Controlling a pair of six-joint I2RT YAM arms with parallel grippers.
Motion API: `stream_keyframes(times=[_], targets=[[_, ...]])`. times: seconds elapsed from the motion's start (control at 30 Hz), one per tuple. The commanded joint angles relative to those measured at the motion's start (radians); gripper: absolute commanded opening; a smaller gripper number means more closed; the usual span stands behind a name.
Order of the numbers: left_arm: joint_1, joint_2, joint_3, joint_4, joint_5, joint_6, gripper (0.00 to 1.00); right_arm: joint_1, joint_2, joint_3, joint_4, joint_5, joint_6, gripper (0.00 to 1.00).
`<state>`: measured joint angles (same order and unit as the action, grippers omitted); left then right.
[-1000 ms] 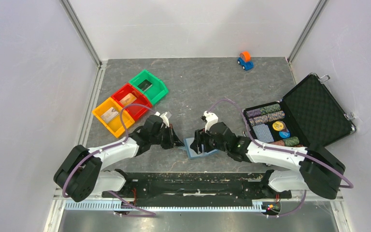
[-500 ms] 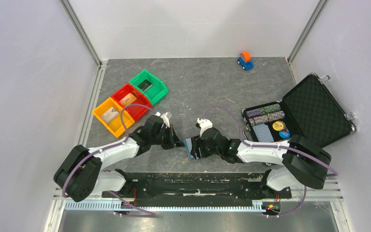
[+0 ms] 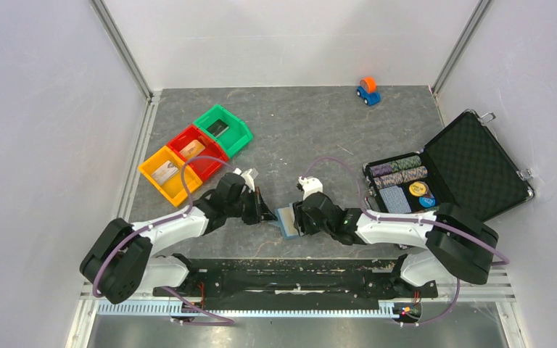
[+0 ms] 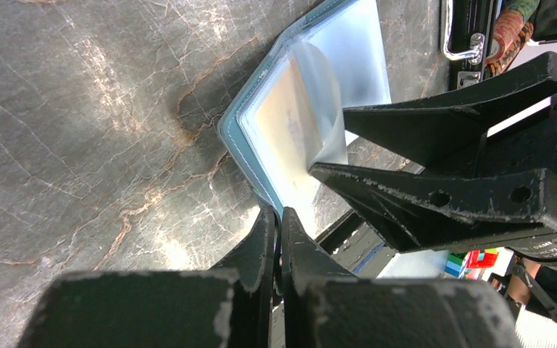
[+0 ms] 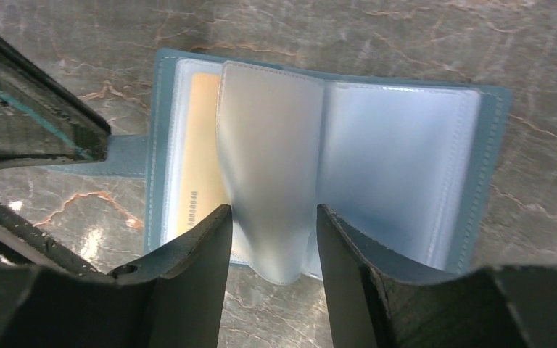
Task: Take the credit cards out of the card holder
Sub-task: Remove the credit card from the card holder.
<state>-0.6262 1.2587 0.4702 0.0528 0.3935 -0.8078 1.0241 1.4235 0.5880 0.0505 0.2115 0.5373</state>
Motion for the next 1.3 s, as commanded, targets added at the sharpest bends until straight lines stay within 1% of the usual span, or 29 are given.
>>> stream_keyframes(times=[0.0, 0.17, 0.27, 0.53, 0.6, 0.73, 0.9, 0.97, 1.1, 1.27], targets=[[-0.008, -0.03, 0.016, 0.005, 0.003, -0.016, 0.02, 0.005, -0.058, 0.043, -0.103, 0.131, 0.002, 0.49], [-0.009, -0.04, 0.02, -0.017, -0.008, -0.005, 0.02, 0.005, -0.122, 0.063, -0.225, 0.259, -0.004, 0.49], [-0.008, -0.041, 0.021, -0.02, -0.01, -0.002, 0.02, 0.001, -0.164, 0.067, -0.268, 0.309, -0.011, 0.49], [-0.009, -0.039, 0.021, -0.021, -0.01, -0.001, 0.02, -0.016, -0.193, 0.109, -0.347, 0.366, -0.051, 0.47], [-0.008, -0.038, 0.018, -0.021, -0.01, -0.001, 0.02, -0.015, -0.197, 0.129, -0.351, 0.333, -0.059, 0.46], [-0.008, -0.044, 0.014, -0.024, -0.009, 0.0, 0.02, -0.016, -0.228, 0.168, -0.327, 0.219, -0.072, 0.45], [-0.008, -0.048, 0.013, -0.024, -0.011, -0.001, 0.02, -0.014, -0.259, 0.152, -0.187, 0.054, -0.094, 0.44], [-0.009, -0.045, 0.014, -0.024, -0.012, -0.001, 0.02, -0.015, -0.234, 0.151, -0.164, 0.01, -0.085, 0.46], [-0.009, -0.047, 0.014, -0.024, -0.011, -0.001, 0.02, -0.015, -0.182, 0.118, -0.114, -0.038, -0.058, 0.57], [-0.009, -0.047, 0.01, -0.023, -0.01, 0.0, 0.02, -0.016, -0.104, 0.087, -0.065, -0.092, -0.057, 0.64]])
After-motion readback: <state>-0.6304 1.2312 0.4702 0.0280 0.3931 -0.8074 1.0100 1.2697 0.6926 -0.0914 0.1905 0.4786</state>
